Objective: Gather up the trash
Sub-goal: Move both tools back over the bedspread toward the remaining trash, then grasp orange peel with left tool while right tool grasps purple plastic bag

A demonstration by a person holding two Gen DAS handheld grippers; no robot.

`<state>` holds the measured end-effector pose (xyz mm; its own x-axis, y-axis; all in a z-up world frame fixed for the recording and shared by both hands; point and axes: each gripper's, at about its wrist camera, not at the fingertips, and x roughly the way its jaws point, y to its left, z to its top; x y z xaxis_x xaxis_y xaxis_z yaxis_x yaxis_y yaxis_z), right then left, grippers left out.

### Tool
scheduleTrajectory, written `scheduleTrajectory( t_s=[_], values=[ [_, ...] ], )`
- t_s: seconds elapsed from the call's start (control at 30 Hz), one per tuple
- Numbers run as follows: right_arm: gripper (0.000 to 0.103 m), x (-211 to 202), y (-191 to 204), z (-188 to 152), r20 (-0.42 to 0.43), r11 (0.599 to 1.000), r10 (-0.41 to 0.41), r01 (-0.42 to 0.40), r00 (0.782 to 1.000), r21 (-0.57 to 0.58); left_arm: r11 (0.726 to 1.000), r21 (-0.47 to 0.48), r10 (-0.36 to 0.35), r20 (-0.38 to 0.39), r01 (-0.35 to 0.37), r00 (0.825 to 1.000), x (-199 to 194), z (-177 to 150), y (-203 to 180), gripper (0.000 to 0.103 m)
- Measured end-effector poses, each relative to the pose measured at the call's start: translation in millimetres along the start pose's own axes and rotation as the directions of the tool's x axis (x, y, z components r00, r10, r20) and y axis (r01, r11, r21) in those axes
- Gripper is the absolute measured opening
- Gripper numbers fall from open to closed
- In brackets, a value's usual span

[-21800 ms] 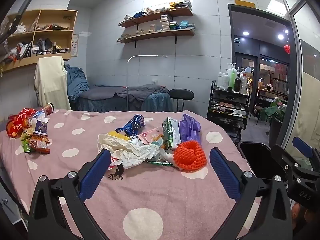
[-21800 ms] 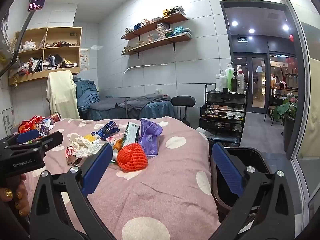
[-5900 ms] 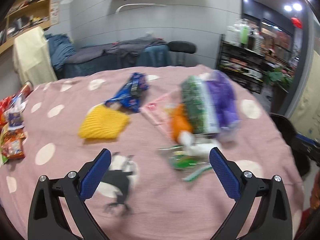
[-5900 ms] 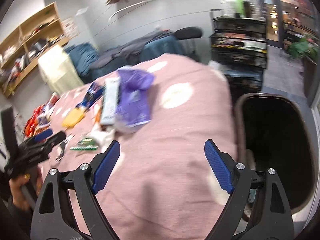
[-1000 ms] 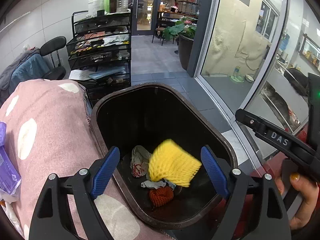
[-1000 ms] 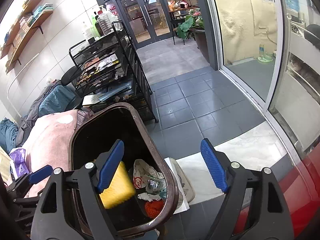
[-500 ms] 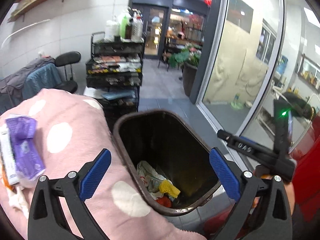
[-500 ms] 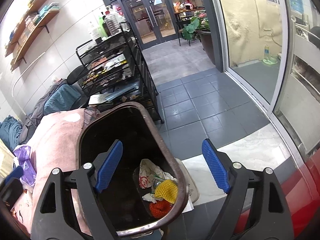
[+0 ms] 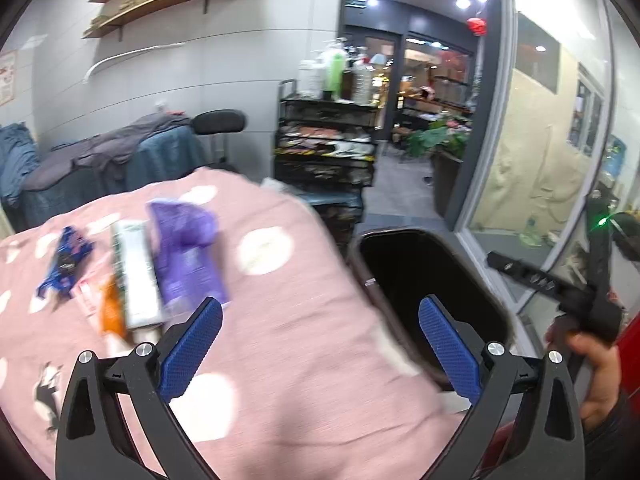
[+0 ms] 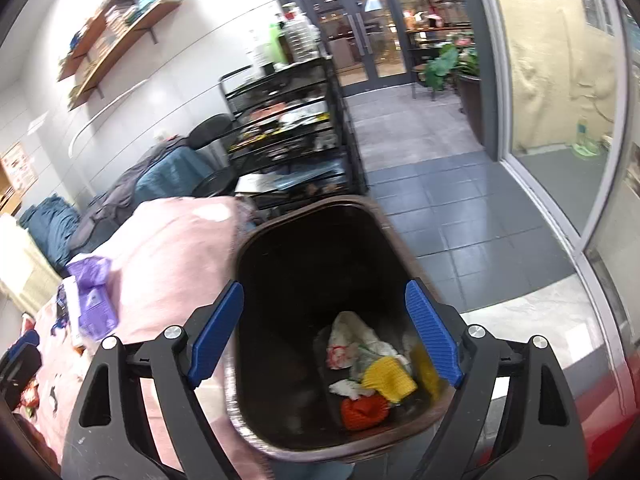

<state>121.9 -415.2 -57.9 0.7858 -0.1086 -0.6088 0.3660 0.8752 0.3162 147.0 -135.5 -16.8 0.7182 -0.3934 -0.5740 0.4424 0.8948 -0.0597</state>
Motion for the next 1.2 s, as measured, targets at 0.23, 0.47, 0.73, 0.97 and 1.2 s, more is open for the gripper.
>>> scheduleTrajectory(
  t_s=[0.23, 0.47, 0.73, 0.97, 1.2],
  values=[
    [0.083, 4, 46, -8, -0.044, 0.991, 0.103, -0.106, 0.994, -0.078, 0.990, -0.100, 0.101, -0.031, -0.104, 0.994, -14, -25, 63, 0.098],
    [0.084, 11, 105, -21, -0.118, 0.957, 0.205, -0.224, 0.972, -0.186, 0.955, -0.172, 0.225, -0.113, -0.242, 0.968, -18, -44, 131, 0.098],
    [0.084, 18, 169, -33, -0.203, 0.896, 0.288, -0.338, 0.936, -0.288, 0.930, -0.217, 0.260, -0.177, -0.295, 0.949, -10, -46, 179, 0.083],
    [0.083, 27, 208, -42, -0.264, 0.845, 0.313, -0.395, 0.912, -0.361, 0.947, -0.201, 0.204, -0.226, -0.250, 0.953, 23, -32, 190, 0.070],
    [0.083, 37, 229, -41, -0.278, 0.827, 0.315, -0.406, 0.908, -0.390, 0.954, -0.157, 0.200, -0.306, -0.257, 0.931, 59, -24, 206, 0.056]
  ],
)
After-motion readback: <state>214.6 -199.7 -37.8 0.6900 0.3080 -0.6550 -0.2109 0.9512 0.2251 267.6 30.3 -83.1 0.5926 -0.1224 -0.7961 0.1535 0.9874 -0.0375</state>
